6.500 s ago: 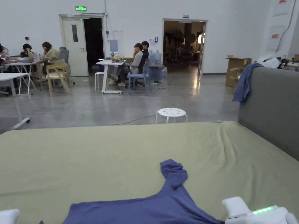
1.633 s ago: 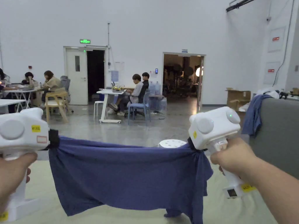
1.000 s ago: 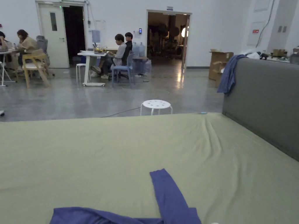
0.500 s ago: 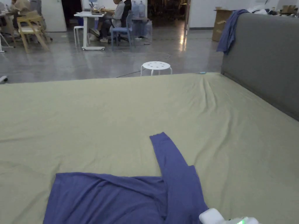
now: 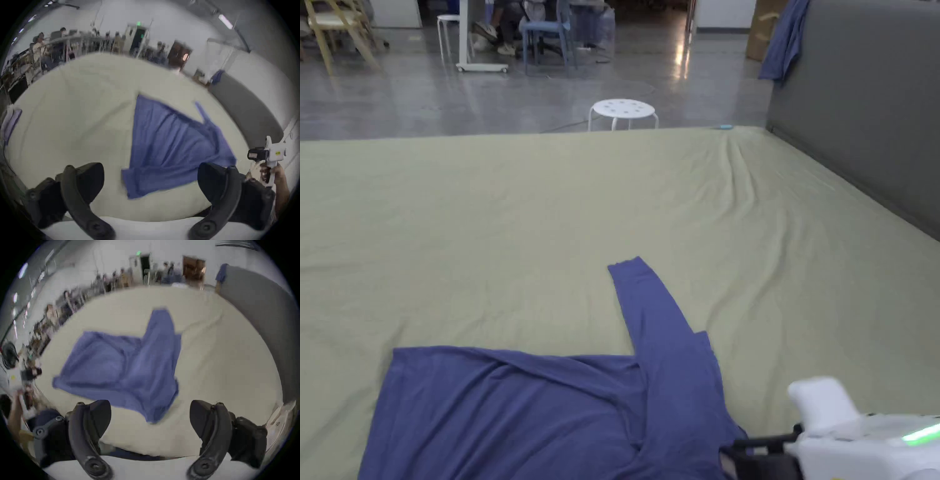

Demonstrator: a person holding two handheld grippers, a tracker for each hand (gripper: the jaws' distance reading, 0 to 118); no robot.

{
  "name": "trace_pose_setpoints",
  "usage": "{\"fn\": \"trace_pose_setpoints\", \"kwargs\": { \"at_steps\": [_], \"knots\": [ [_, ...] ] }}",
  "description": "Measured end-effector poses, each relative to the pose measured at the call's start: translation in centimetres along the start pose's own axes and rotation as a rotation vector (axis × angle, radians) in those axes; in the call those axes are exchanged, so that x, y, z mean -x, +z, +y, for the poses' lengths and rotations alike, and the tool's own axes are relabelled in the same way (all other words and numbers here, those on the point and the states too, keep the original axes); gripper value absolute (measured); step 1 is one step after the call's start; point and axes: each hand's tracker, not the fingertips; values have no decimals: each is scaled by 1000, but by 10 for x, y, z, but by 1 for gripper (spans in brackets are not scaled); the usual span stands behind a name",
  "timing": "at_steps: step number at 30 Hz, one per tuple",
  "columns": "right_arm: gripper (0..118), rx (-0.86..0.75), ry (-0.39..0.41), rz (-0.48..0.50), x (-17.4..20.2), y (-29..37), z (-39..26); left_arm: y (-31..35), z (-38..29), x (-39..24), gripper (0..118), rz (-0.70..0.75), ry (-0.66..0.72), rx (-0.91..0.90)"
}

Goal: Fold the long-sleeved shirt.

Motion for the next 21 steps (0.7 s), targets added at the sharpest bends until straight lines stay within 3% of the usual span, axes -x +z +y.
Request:
{"fn": "trace_pose_setpoints", "kwargs": {
  "at_steps": [2,3,4,5,6,8,11,13,15,16,17,21],
  "knots": [
    [100,-63,-102,1,2,19,3,6,8,-17,113,10,-5,56],
    [99,-44,-163,19,1,23,4,4,7,-19,99,32,-24,108],
    [85,-31,-199,50,-1,21,5,3,6,-24,44,62,-39,109],
    [51,-26,-210,65,-1,16,7,-1,6,-29,0,74,-46,107],
    [0,-27,-183,46,2,5,13,-7,6,-33,0,106,-63,126],
    [0,-27,-179,32,7,-22,26,-8,13,-44,0,64,-64,145],
    [0,15,-72,45,17,-78,87,-14,24,-49,0,47,-47,161],
    [30,-39,-39,67,22,-122,142,-14,30,-52,0,51,-44,143],
    [58,-27,20,-14,17,-188,214,-18,35,-58,0,58,-38,123],
    [112,-13,28,-33,16,-221,241,-21,36,-59,0,54,-34,121],
    [117,-21,3,-22,11,-249,272,-25,37,-59,0,50,-29,122],
    [117,258,5,-263,-26,-372,337,-43,38,-61,0,58,-51,167]
  ]
}}
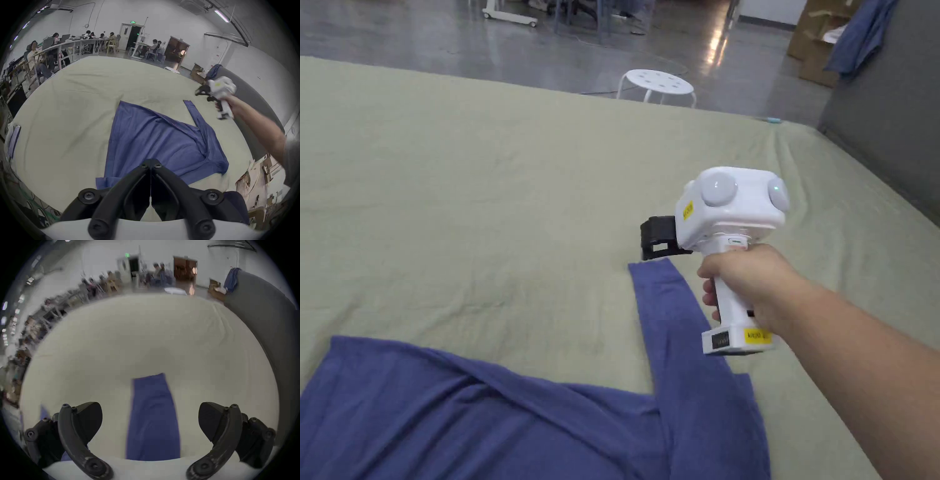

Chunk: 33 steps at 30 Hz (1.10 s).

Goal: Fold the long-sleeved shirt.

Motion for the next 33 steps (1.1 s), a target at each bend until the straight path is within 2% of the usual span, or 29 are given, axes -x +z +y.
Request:
{"fn": "trace_pose_setpoints", "kwargs": {
  "at_steps": [1,4,5,6,7,8,9,10,11,12,13,14,15,17,20,21,24,28,29,30,31,33],
  "knots": [
    [117,35,-19,-26,21,-19,-7,-3,1,1,0,12,-2,14],
    [112,128,-63,10,22,-54,-19,-6,3,7,0,17,26,23],
    [104,152,-103,19,16,-69,-27,-6,3,9,0,19,30,24],
    [93,126,-155,102,9,-68,-39,-5,3,9,0,22,30,26],
    [90,32,-181,82,5,-59,-43,-4,3,9,0,25,27,27],
    [71,59,-135,27,8,-48,-37,-3,4,8,0,30,22,28],
    [39,66,-75,-23,8,-40,-36,-1,4,7,0,30,19,28],
    [0,47,-26,-6,7,-28,-35,2,4,5,0,24,15,26],
    [0,15,-2,-5,2,-9,-37,5,4,3,0,17,9,22],
    [0,-1,-44,89,-5,8,-40,8,4,0,0,16,3,19],
    [0,-70,-62,137,-8,44,-60,11,3,-3,0,17,0,18],
    [0,-102,-46,127,-9,70,-74,16,2,-7,0,16,0,13],
    [0,-139,7,108,-8,100,-91,21,1,-10,0,7,3,6],
    [0,-176,85,139,-10,146,-114,27,-2,-14,0,-12,11,-1],
    [0,-173,130,175,-6,201,-185,37,-10,-22,0,-30,3,-4],
    [0,-132,152,189,-6,203,-203,40,-12,-25,0,-36,0,-5],
    [0,-41,146,209,1,199,-269,44,-20,-32,0,-63,2,-2],
    [0,123,183,145,18,143,-334,47,-26,-37,0,-72,17,16],
    [0,155,144,153,22,124,-345,50,-27,-38,0,-82,22,15],
    [0,157,129,149,23,111,-352,53,-28,-40,0,-91,23,8],
    [0,81,133,144,25,110,-352,55,-28,-42,0,-92,21,6],
    [1,107,115,116,29,121,-340,59,-28,-45,0,-92,6,6]
  ]
}}
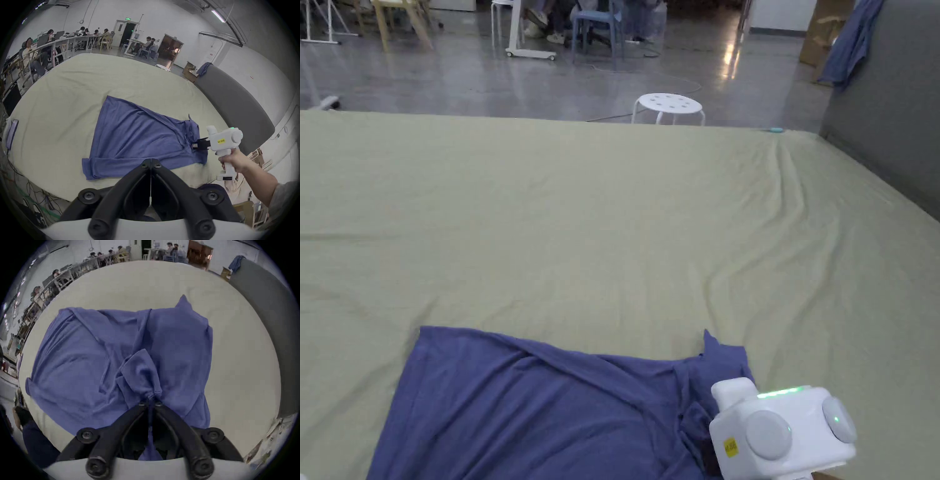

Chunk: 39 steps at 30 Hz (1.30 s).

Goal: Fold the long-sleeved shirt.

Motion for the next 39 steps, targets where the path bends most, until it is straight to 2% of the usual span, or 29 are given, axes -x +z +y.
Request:
{"fn": "trace_pose_setpoints", "kwargs": {
  "at_steps": [2,3,5,6,7,10,12,13,14,15,17,19,21,22,23,24,25,28,29,30,31,33,35,36,37,38,39],
  "knots": [
    [12,27,2,4,-3,14,11,3,1,0,0,-6,-1,-2],
    [22,6,-5,20,-7,26,11,5,1,0,0,-12,4,-4],
    [84,-76,-58,-12,-8,62,5,7,1,5,0,-19,16,-8],
    [103,-123,-73,-21,-10,81,-1,8,1,7,0,-22,21,-12],
    [107,-175,-85,11,-10,100,-9,8,0,8,0,-22,25,-15],
    [108,-259,-109,123,-8,137,-39,4,-4,13,0,-14,38,-5],
    [102,-266,-148,200,-5,142,-60,-3,-8,17,0,-12,47,14],
    [71,-282,-139,243,-3,141,-68,-6,-8,17,0,-7,50,24],
    [21,-274,-131,253,0,139,-74,-11,-8,18,0,-1,55,37],
    [0,-260,-131,230,5,134,-79,-15,-9,20,0,-1,59,47],
    [0,-254,-166,238,3,127,-94,-24,-5,23,0,-5,75,63],
    [0,-230,-162,318,-2,122,-98,-37,8,28,0,-11,87,70],
    [0,-217,-175,318,2,109,-92,-60,39,41,0,-24,87,64],
    [0,-212,-170,318,0,108,-93,-76,57,51,6,-24,79,37],
    [0,-208,-166,317,-3,107,-94,-97,79,62,36,3,67,26],
    [0,-200,-166,310,2,101,-88,-125,103,75,82,56,53,69],
    [0,-192,-168,305,-1,101,-88,-141,125,92,118,114,6,69],
    [0,-177,-187,303,-10,100,-83,-209,189,133,116,250,84,134],
    [0,-175,-194,299,-14,100,-83,-243,187,139,115,262,111,144],
    [0,-175,-204,287,-20,101,-82,-266,193,149,112,264,121,153],
    [0,-175,-216,275,-25,101,-80,-286,197,155,104,305,127,173],
    [0,-169,-234,264,-30,98,-68,-312,194,155,81,336,29,216],
    [0,-167,-244,259,-42,96,-54,-328,182,143,80,366,-91,258],
    [0,-184,-213,184,-42,95,-39,-320,181,131,80,405,-157,203],
    [0,-200,-160,88,-44,94,-23,-309,179,121,73,400,-179,181],
    [0,-212,-127,22,-48,92,-6,-304,177,116,61,401,-194,184],
    [0,-227,-126,19,-55,89,15,-297,176,109,42,412,-211,172]
  ]
}}
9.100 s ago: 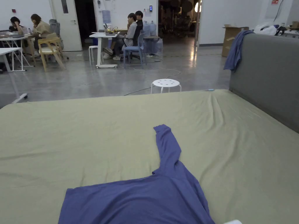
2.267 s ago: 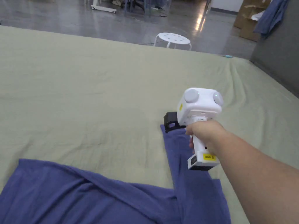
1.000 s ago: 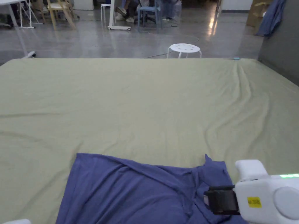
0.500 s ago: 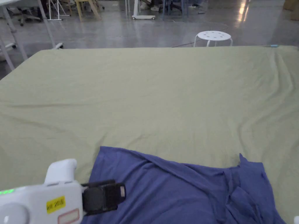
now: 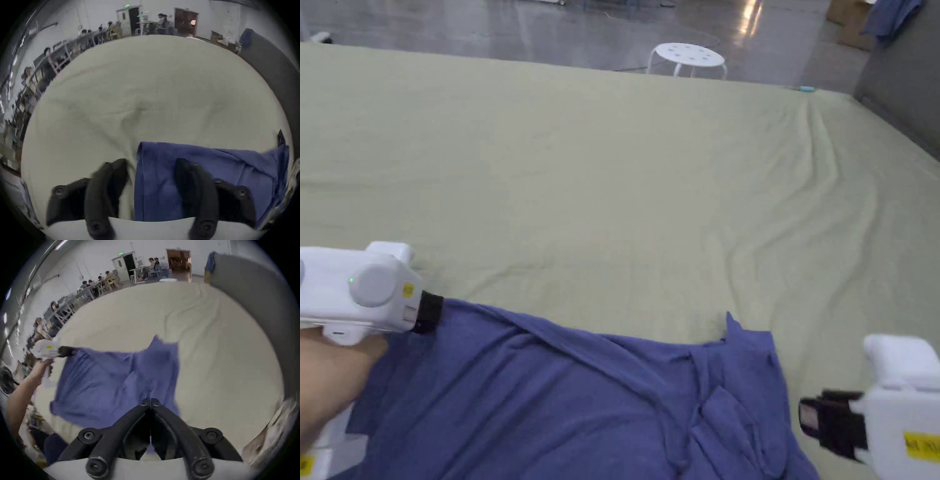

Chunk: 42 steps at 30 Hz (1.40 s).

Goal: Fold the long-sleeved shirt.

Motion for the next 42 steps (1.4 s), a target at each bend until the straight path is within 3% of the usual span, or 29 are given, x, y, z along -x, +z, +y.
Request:
{"fn": "trace_pose_setpoints", "kwargs": {
  "at_steps": [1,2,3,4,8,12,13,14,15,16,17,18,20,23,26,31,35,42],
  "knots": [
    [21,-7,-26,35,-9,-15,22,8,0,-5,8,8,-30,-15],
    [61,-10,-61,55,-15,-28,43,6,4,2,0,9,-58,-24],
    [102,21,-104,69,-20,-47,66,11,3,1,0,18,-74,-30],
    [117,69,-137,59,-24,-69,86,14,4,5,0,3,-63,-30],
    [117,275,-221,67,-43,-145,139,21,12,36,0,-90,67,-49],
    [110,476,-410,21,-38,-199,119,42,13,42,0,-133,75,-85],
    [84,491,-401,-14,-37,-202,117,47,13,41,0,-152,63,-95],
    [67,427,-280,-104,-30,-191,118,57,8,31,0,-157,44,-104],
    [63,392,-218,-67,-20,-183,120,63,8,26,0,-156,12,-119],
    [50,379,-156,-75,-14,-174,119,69,7,24,0,-162,-13,-149],
    [19,359,-129,-60,-17,-167,116,75,6,23,0,-171,-23,-173],
    [8,333,-162,2,-20,-155,112,83,2,21,0,-184,-31,-194],
    [8,288,-162,73,-20,-129,105,100,-6,26,0,-222,-4,-227],
    [8,95,15,26,0,-57,75,131,-28,39,0,-294,50,-259],
    [8,-27,107,47,5,-5,37,165,-62,51,0,-334,41,-286],
    [8,-24,273,14,17,17,-56,195,-130,71,0,-324,37,-229],
    [8,110,195,38,5,-11,-106,188,-180,76,0,-311,54,-105],
    [8,73,110,17,-3,-30,-102,142,-226,60,0,-265,57,32]
  ]
}}
